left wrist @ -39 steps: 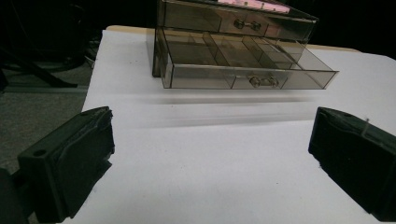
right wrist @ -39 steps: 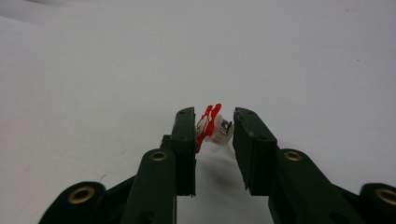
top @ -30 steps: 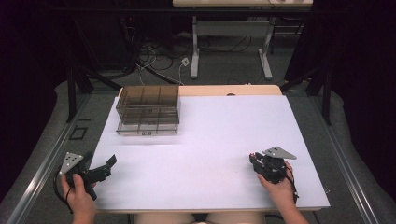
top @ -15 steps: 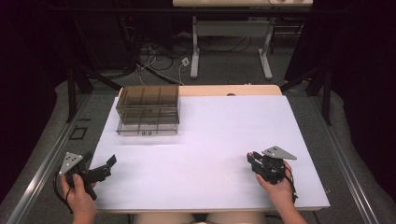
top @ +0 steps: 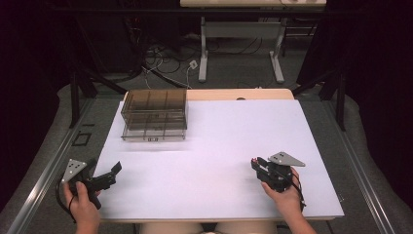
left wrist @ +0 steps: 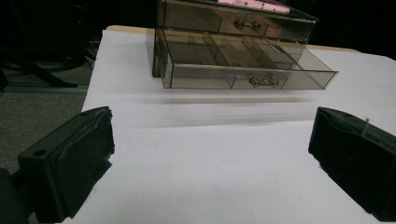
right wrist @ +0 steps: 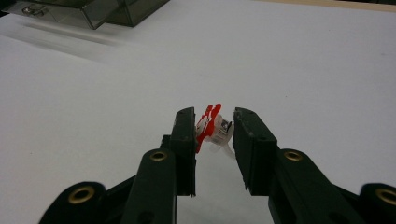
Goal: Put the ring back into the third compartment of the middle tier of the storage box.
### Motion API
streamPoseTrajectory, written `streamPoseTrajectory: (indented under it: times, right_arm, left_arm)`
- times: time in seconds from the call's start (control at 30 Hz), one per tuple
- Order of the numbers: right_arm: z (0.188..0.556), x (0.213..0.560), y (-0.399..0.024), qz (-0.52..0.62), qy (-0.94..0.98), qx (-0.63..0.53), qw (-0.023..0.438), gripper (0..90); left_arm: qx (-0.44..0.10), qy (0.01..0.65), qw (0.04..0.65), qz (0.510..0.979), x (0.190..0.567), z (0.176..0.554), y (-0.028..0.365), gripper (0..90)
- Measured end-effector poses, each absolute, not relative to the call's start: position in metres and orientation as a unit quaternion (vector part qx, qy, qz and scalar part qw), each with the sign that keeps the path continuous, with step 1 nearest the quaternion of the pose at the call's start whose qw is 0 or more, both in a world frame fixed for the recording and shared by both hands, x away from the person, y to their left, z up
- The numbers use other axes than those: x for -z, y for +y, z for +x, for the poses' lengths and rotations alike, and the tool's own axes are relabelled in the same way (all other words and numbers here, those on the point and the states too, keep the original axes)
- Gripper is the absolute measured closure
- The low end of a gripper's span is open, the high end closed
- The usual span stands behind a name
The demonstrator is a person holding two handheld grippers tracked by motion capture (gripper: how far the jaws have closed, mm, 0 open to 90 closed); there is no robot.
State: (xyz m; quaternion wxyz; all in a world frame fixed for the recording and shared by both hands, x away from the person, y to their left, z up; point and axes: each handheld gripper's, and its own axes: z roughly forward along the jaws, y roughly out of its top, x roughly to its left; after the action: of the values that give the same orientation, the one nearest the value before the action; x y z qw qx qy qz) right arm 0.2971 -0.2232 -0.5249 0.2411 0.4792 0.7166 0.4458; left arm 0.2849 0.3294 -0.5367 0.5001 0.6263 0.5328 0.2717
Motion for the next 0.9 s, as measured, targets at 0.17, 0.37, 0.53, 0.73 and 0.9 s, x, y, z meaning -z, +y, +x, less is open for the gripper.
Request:
streamPoseTrajectory:
  times: [0.17,0.37,0.53,0.73,0.9]
  right_arm:
    - [0.3,0.525,-0.216,0.475,0.72,-0.448,0.237,70.3]
    - [0.307,0.523,-0.203,0.466,0.725,-0.452,0.23,70.3]
    - [0.312,0.522,-0.191,0.46,0.732,-0.453,0.217,70.3]
    - [0.319,0.52,-0.177,0.454,0.739,-0.454,0.204,70.3]
    - [0.325,0.515,-0.168,0.447,0.744,-0.454,0.199,70.3]
  left_arm:
    - [-0.271,0.532,0.5,0.627,0.537,0.285,0.329,0.3]
    - [-0.27,0.534,0.501,0.625,0.537,0.286,0.329,0.3]
    - [-0.269,0.531,0.501,0.628,0.538,0.286,0.329,0.3]
    - [-0.269,0.531,0.502,0.628,0.538,0.286,0.329,0.3]
    - [-0.268,0.531,0.501,0.628,0.538,0.286,0.328,0.3]
